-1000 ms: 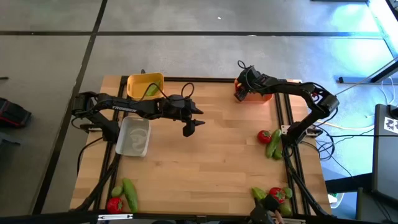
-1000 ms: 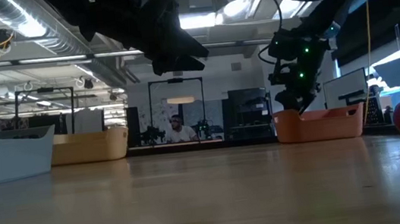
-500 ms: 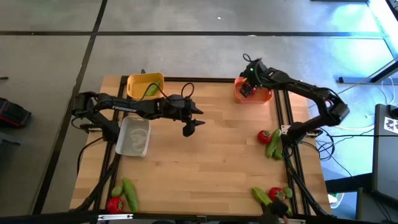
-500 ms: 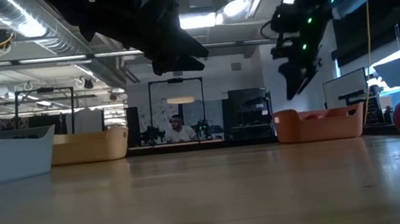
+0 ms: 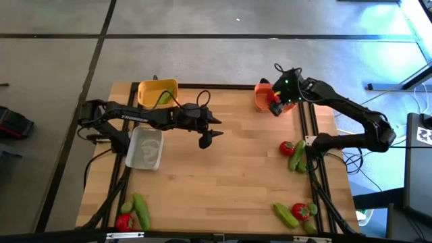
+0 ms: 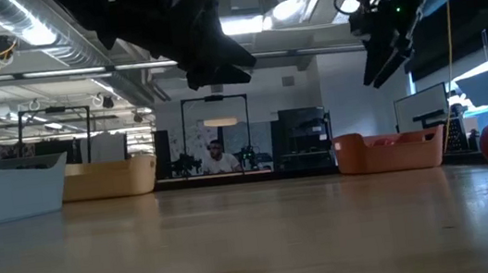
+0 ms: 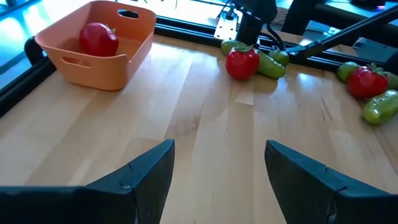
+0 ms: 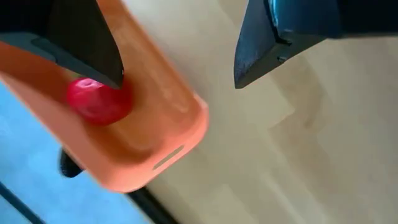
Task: Sort produce into baskets
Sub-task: Put the top red tomato into the orange bin
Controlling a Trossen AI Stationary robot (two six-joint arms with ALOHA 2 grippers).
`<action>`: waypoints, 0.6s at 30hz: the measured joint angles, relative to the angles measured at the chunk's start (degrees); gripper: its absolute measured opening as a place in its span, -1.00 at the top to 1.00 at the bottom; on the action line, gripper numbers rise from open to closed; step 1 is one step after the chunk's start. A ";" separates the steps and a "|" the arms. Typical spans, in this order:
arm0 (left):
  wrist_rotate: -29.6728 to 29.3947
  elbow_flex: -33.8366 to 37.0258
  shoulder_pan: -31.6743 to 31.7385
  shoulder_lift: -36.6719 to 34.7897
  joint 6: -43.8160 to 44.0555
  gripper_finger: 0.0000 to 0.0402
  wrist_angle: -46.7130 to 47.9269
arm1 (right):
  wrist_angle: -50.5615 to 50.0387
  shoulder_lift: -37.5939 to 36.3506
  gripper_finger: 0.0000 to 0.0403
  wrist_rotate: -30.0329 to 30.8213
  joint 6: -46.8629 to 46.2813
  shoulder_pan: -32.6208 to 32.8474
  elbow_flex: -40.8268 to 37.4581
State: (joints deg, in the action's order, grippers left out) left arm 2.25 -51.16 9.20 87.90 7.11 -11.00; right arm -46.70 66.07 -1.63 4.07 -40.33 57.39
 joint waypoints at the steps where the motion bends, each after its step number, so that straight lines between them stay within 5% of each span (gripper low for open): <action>1: -0.01 0.00 -0.10 0.00 0.00 -0.22 -0.08 | -0.92 -0.08 -0.45 0.02 -0.68 1.17 0.00; 18: -0.06 0.00 -0.69 0.00 -0.15 -0.22 -0.42 | -11.46 -0.01 -0.45 0.04 -8.39 14.33 0.00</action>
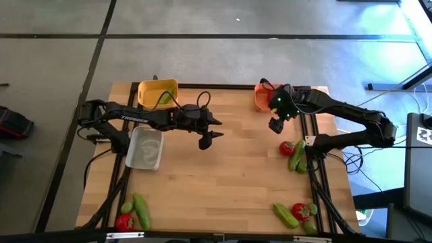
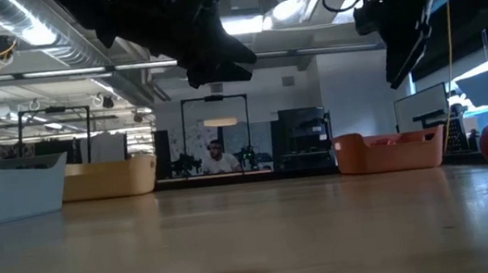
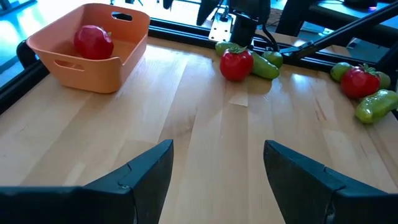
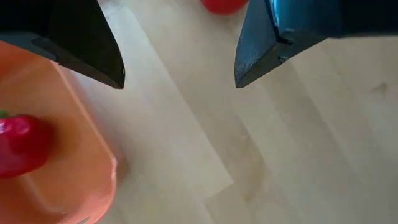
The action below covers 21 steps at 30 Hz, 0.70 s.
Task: Sort produce into baskets
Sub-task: Put the top red tomato into the orange bin
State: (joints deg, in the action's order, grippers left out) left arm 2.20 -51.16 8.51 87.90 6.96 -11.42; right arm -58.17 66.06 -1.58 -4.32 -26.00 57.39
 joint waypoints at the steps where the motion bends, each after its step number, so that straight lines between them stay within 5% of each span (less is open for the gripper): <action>1: 0.00 0.00 0.00 0.00 0.00 -0.22 0.00 | -0.38 0.00 -0.45 0.00 -0.42 0.49 0.00; 21: 0.02 0.00 0.00 0.00 -0.07 -0.22 0.02 | -2.55 0.02 -0.45 0.02 -7.12 4.39 -7.53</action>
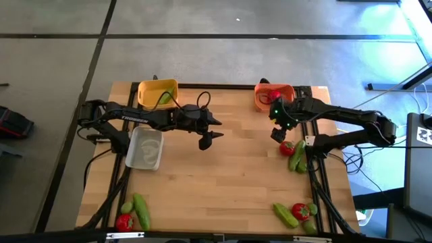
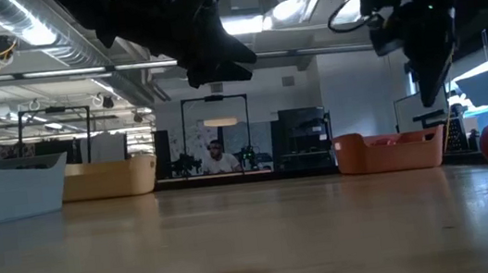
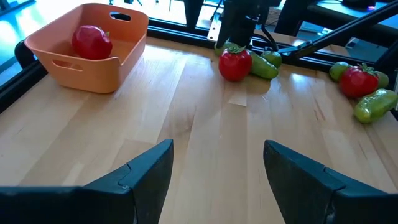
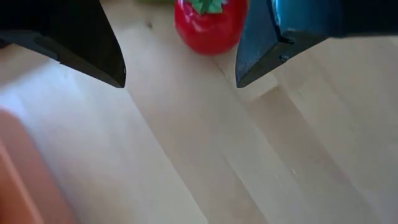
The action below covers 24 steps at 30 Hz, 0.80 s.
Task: Sort produce into baskets
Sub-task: Put the top red tomato into the orange bin
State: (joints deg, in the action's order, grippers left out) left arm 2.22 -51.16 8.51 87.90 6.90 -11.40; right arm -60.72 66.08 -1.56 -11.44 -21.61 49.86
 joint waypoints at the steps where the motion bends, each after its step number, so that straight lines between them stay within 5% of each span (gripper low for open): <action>1: 0.00 0.00 0.00 0.00 0.00 -0.22 0.00 | -0.17 0.00 -0.45 0.00 -0.42 0.00 -0.40; 14: 0.00 0.00 -0.02 0.00 -0.68 -0.22 0.00 | -5.84 0.00 -0.45 -0.21 -5.26 -0.01 -2.94; 24: 0.00 0.00 -0.02 0.00 -0.74 -0.22 0.00 | -7.27 0.00 -0.45 -5.92 -9.55 4.13 -7.13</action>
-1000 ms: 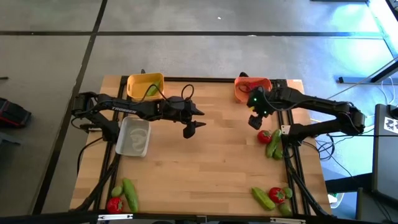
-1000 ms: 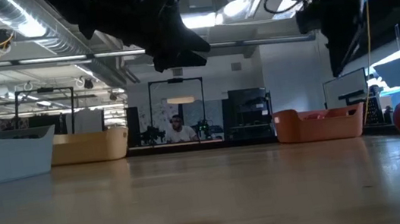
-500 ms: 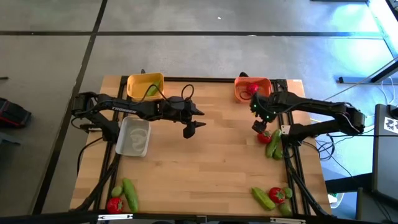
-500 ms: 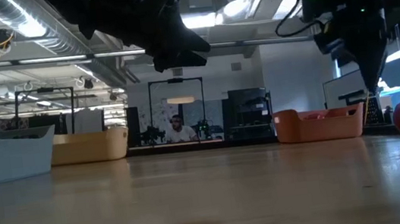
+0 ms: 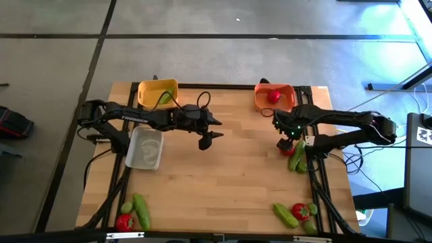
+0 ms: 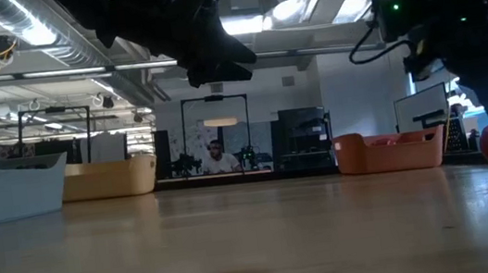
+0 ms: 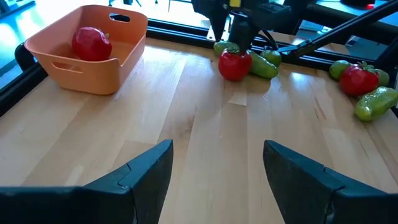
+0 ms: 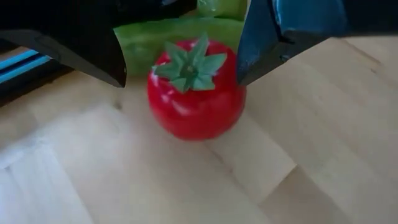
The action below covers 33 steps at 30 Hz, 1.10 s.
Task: Sort produce into baskets
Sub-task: Put the top red tomato into the orange bin
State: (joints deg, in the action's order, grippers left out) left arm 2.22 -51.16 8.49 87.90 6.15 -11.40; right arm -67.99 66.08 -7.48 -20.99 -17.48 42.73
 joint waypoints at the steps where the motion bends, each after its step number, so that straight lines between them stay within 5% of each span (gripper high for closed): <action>1: 0.00 0.00 0.00 0.00 0.00 -0.22 0.00 | 0.39 0.00 -0.45 -0.09 -0.31 0.71 -0.01; 15: 0.00 0.00 0.00 0.00 0.04 -0.22 0.00 | 0.53 0.00 -0.45 5.46 -6.04 7.31 -0.03; 33: 0.00 0.00 0.00 0.00 -0.09 -0.22 -0.28 | 0.55 0.17 -0.45 3.87 -7.67 7.76 -0.05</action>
State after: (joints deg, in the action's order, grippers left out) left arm 2.22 -51.16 8.49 87.90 6.07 -11.68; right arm -67.44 66.26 -3.62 -28.67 -9.72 42.68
